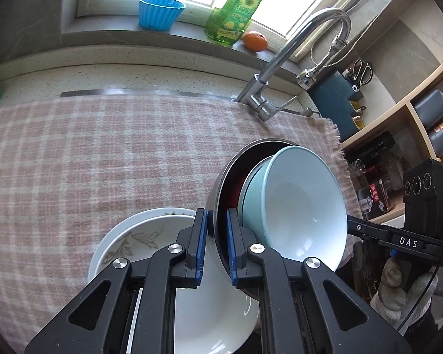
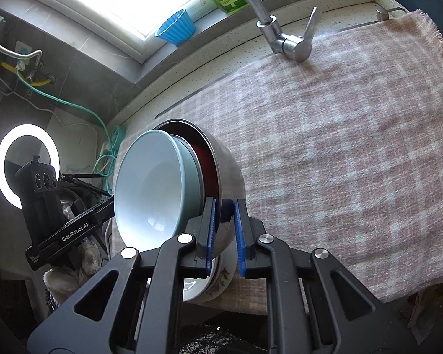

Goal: Organize plates and bowls
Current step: 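Lift the nested bowl set and lower it onto the plate stack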

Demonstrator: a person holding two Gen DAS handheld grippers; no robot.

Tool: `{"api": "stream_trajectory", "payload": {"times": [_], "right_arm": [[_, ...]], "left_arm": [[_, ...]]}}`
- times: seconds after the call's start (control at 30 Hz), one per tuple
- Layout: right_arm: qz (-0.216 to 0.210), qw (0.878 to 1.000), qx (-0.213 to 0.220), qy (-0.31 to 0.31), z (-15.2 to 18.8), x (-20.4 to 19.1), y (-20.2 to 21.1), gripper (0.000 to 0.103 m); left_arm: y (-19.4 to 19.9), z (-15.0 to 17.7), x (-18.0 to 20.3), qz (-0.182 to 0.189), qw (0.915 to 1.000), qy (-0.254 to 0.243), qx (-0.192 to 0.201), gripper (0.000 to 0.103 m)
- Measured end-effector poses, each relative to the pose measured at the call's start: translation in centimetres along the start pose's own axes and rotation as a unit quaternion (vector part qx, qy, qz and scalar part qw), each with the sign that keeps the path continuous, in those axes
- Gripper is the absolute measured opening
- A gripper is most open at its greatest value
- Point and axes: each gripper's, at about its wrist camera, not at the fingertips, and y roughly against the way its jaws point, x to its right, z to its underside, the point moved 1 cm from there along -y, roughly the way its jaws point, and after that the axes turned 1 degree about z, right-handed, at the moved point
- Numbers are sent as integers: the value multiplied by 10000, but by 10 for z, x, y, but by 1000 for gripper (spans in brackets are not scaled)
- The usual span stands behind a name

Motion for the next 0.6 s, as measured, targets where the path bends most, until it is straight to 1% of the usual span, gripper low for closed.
{"api": "stream_trajectory", "payload": {"times": [0.23,0.6], "right_arm": [[-102,9996,-175,185,14,-28,-16,13],[-167,9979,-529,339,39,-47,-42,13]], "left_arm": [[23,16,-25,-76,9995,262,134,9],[39,43,-50,-252,9984,507,72,9]]}}
